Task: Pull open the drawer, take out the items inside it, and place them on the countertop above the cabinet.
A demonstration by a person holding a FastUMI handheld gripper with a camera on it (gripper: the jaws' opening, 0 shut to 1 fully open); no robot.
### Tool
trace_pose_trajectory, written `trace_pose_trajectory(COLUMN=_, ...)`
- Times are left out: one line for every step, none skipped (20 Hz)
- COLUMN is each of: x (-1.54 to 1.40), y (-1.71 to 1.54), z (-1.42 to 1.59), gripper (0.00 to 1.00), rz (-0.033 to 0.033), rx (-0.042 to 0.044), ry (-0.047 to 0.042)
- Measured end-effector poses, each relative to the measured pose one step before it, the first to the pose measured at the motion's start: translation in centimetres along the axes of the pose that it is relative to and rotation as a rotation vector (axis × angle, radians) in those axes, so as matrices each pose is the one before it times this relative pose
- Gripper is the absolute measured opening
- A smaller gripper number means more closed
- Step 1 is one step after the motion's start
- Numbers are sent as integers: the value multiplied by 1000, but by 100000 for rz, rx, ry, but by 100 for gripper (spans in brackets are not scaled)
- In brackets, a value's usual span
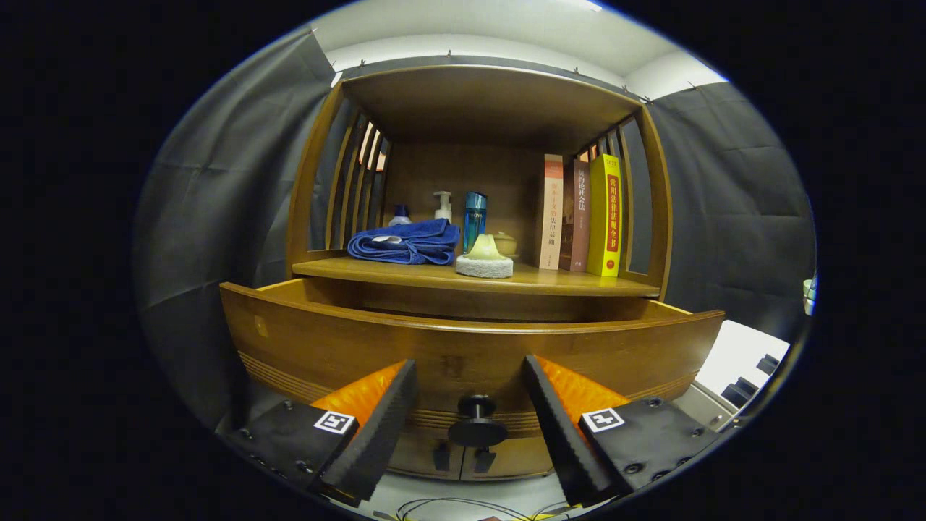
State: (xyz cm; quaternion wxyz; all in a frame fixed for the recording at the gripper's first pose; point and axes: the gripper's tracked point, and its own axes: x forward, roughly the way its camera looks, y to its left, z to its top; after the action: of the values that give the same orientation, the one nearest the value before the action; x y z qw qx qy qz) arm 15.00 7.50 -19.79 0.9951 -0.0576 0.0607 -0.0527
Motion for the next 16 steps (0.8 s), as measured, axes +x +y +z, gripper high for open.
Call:
trace_pose_trajectory(x=323, y=-85, z=9, gripper=99, rz=4, rx=114, ry=338)
trace_pose_trajectory(x=397, y=0, z=4, gripper=98, rz=-20, rx=209, ry=341)
trace_pose_trajectory(x=444, y=69, z=-21, gripper=98, rz=-37, rx=200, ry=128)
trace_pose_trajectory(x=516, y=8, z=-11, gripper=98, rz=-93, rx=78, ry=41)
trace_pose_trajectory(x=375, y=-26, z=-6, gripper=98, rz=-36, rx=-81, ry=92)
trace_pose_trajectory(x=455, y=-2, z=-45, gripper=98, rz=21, rx=-97, ry=7)
trace_pose_trajectory(x=279, y=-8, z=14, gripper=98, rz=14, rx=34, ry=-41)
trace_pose_trajectory(x=276, y=-11, z=21, gripper=98, rz=15, rx=120, ry=74)
trace_pose_trajectory(x=218, y=8, z=-26, gripper=98, rz=7, rx=126, ry=56)
trace_pose_trajectory(x=236, y=61, z=-53, gripper=98, rz=81, rx=24, ry=291)
trace_pose_trajectory(x=202, y=31, z=-124, gripper=98, rz=60, rx=335, ry=191)
trace_pose_trajectory(x=321, y=2, z=-136, gripper=98, rz=95, rx=-102, ry=34)
trace_pose_trajectory(x=393, y=82, z=-16, gripper=98, rz=135, rx=-317, ry=261)
trace_pose_trajectory(x=504, y=-47, z=-37, gripper=98, rz=-20, rx=-80, ry=-111)
trace_pose_trajectory(x=535, y=10, z=-45, gripper=98, rz=-78, rx=227, ry=164)
trace_pose_trajectory(x=543, y=33, z=-86, gripper=98, rz=-14, rx=31, ry=357)
